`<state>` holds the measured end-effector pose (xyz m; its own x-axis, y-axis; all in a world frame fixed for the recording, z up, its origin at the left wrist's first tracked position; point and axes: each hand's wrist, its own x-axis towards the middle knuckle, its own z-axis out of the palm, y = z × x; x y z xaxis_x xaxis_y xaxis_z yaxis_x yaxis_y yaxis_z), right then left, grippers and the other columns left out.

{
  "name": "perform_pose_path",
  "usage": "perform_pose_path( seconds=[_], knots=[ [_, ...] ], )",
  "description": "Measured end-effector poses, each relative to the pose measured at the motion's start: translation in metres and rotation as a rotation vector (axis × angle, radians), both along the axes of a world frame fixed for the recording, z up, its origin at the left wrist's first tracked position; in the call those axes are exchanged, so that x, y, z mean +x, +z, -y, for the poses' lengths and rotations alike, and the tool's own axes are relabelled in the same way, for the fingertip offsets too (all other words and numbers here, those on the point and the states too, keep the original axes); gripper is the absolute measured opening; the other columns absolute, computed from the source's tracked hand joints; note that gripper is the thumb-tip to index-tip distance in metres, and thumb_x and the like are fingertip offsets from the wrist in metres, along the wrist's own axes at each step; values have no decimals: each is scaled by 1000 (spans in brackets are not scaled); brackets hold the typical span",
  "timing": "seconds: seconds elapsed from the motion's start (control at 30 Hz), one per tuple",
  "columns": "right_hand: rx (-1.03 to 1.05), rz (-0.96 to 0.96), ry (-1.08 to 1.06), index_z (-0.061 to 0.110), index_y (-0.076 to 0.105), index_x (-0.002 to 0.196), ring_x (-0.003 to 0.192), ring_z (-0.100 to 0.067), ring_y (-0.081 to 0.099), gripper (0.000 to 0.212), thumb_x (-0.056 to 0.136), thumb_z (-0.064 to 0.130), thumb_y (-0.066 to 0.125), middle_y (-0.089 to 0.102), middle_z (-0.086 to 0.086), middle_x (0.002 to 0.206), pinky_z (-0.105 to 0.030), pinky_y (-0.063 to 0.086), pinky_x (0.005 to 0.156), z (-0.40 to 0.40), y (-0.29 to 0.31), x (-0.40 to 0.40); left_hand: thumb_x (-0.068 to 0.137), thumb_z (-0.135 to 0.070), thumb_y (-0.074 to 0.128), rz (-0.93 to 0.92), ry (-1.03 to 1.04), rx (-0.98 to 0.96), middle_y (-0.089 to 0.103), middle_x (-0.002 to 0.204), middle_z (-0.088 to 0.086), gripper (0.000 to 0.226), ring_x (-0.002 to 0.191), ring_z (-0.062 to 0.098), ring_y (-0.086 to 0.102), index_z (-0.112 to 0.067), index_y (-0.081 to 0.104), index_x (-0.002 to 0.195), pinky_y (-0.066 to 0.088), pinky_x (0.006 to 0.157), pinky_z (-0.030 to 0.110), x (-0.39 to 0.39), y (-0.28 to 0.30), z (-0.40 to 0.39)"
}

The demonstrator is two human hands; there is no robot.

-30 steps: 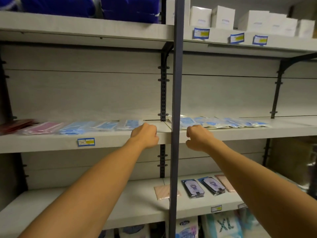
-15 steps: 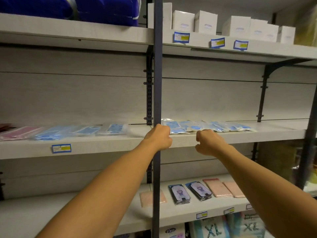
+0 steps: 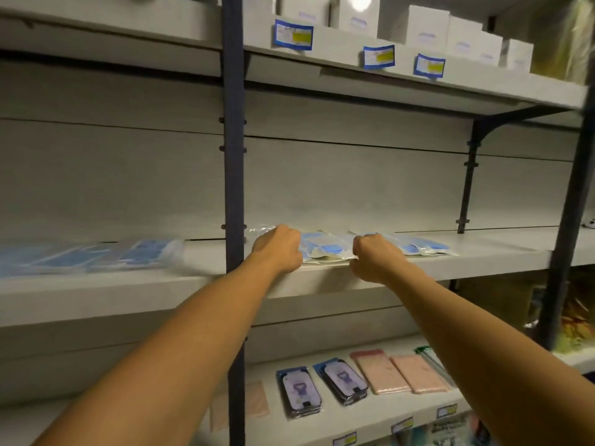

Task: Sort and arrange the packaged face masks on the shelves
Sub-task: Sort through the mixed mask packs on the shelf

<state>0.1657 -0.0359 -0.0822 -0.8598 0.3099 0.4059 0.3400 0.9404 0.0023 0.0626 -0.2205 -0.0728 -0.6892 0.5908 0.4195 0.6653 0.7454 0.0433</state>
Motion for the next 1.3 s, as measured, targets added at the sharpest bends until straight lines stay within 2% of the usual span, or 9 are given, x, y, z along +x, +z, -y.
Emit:
perform_pose_path(
  seconds=[0.13, 0.37, 0.5, 0.67, 0.8, 0.93, 1.03, 1.2, 1.3],
  knots=[
    [27, -44, 43, 9, 57, 106, 84, -26, 54, 16, 92, 15, 54, 54, -6, 99, -35, 48, 70, -10, 3, -14, 89, -14, 52, -28, 85, -22, 64, 117, 10, 28, 99, 33, 64, -16, 67, 112, 50, 73, 34, -19, 5, -12],
    [55, -79, 129, 11, 58, 113, 93, -27, 59, 22, 92, 17, 57, 60, -8, 110, -36, 52, 78, -38, 10, -51, 90, -16, 52, -1, 279, 34, 66, 103, 9, 19, 82, 27, 57, -14, 69, 97, 43, 64, 31, -52, 12, -24],
    [29, -63, 173, 10, 58, 116, 98, -30, 58, 29, 91, 26, 60, 59, -9, 116, -36, 48, 76, -60, 18, -74, 94, -27, 56, 64, 370, 129, 67, 101, 10, 18, 85, 29, 60, -14, 68, 90, 45, 66, 31, -72, 14, -31],
    [31, -97, 244, 11, 60, 113, 98, -32, 60, 25, 89, 18, 57, 61, -9, 115, -32, 43, 72, -74, 15, -111, 92, -34, 58, 60, 501, 86, 67, 104, 9, 20, 94, 30, 62, -17, 67, 94, 49, 75, 33, -90, 14, -35],
    [5, -160, 329, 9, 59, 112, 96, -33, 60, 25, 89, 11, 51, 62, -10, 114, -38, 53, 78, -70, 18, -143, 81, -59, 63, 133, 610, 73, 65, 119, 9, 49, 111, 31, 58, -20, 66, 111, 44, 83, 36, -110, 14, -38],
    [-13, -172, 422, 7, 58, 116, 102, -35, 60, 28, 90, 13, 52, 61, -12, 119, -43, 53, 84, -59, 24, -182, 71, -85, 59, 164, 708, 72, 63, 125, 8, 78, 117, 33, 55, -22, 65, 118, 44, 87, 38, -135, 7, -40],
    [-43, -155, 460, 7, 56, 121, 107, -35, 59, 31, 92, 16, 54, 59, -14, 125, -41, 52, 89, -50, 25, -207, 67, -92, 54, 168, 756, 73, 62, 129, 10, 89, 120, 34, 52, -23, 65, 122, 43, 87, 39, -146, -3, -43],
    [-129, -142, 478, 7, 57, 122, 112, -36, 58, 34, 90, 17, 55, 58, -15, 127, -40, 51, 89, -43, 12, -232, 74, -83, 59, 208, 742, 173, 56, 138, 11, 86, 126, 34, 49, -21, 59, 132, 43, 96, 39, -146, -7, -43],
    [-227, -158, 485, 8, 60, 117, 108, -37, 60, 33, 86, 18, 56, 63, -15, 120, -39, 52, 87, -48, 3, -238, 78, -69, 69, 271, 694, 287, 60, 130, 12, 70, 121, 34, 53, -17, 61, 123, 47, 89, 35, -152, -11, -44]
  ],
)
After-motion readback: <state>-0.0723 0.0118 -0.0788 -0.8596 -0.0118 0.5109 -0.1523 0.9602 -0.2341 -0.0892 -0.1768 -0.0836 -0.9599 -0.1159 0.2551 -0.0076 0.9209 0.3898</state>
